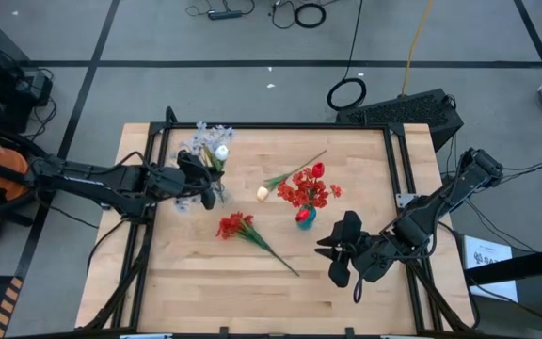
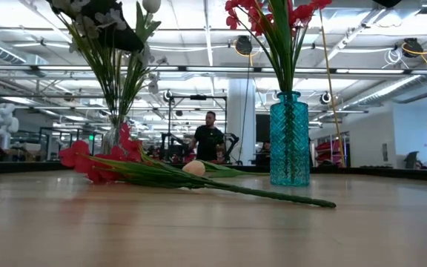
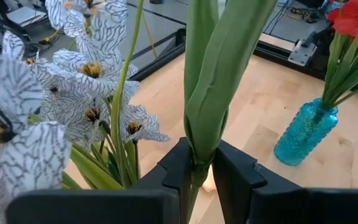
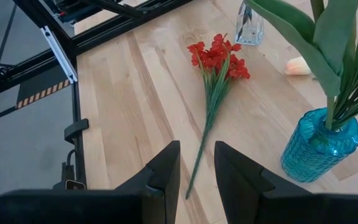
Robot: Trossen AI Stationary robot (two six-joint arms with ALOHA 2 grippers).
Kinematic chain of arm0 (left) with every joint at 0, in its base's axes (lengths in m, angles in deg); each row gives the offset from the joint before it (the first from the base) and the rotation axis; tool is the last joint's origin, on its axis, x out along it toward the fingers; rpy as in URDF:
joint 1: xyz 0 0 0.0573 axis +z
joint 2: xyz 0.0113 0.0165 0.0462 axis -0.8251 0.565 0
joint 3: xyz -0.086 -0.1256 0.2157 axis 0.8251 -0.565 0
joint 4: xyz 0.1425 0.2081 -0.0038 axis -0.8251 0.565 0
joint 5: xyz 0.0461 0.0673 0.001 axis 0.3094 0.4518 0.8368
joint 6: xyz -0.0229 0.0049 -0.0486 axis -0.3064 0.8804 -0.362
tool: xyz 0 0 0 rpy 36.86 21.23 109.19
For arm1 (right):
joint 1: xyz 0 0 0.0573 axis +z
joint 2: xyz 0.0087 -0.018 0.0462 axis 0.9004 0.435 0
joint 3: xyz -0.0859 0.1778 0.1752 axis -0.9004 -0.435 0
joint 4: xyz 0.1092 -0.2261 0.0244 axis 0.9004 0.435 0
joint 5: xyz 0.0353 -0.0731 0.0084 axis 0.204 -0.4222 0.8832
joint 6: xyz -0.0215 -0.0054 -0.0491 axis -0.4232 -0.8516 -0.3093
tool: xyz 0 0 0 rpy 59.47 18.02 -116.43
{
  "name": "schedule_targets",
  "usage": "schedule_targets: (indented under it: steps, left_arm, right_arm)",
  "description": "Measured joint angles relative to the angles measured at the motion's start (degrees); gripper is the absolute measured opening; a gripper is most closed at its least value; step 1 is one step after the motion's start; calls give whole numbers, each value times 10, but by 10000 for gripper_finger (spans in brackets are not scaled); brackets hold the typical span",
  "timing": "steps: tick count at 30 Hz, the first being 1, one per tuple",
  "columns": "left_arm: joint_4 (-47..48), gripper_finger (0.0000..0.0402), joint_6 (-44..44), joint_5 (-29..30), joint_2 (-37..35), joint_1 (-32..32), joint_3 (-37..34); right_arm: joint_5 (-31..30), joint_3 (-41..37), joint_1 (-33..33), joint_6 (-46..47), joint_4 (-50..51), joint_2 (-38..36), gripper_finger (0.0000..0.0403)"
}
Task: Sort flowers into vase by color
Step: Put the white tulip into the transparent vase, then put the red flowers into the blue vase
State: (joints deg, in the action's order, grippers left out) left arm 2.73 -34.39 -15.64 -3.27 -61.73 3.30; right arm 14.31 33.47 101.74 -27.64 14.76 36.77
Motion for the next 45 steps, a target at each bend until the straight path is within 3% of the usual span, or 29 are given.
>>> schedule_targets:
  steps: [14, 23, 38, 45]
  left_arm:
    - [2, 74, 2, -28, 0, 0, 0]
    - [7, 170, 36, -29, 0, 0, 5]
    - [24, 187, 110, -54, 0, 0, 165]
    - [24, 187, 66, -71, -3, 0, 233]
  right_arm:
    - [-2, 0, 0, 63, -2, 2, 90]
    - [-6, 0, -2, 59, -52, 32, 90]
    - [0, 0, -4, 62, -101, 78, 90]
    - [5, 0, -17, 62, -122, 78, 90]
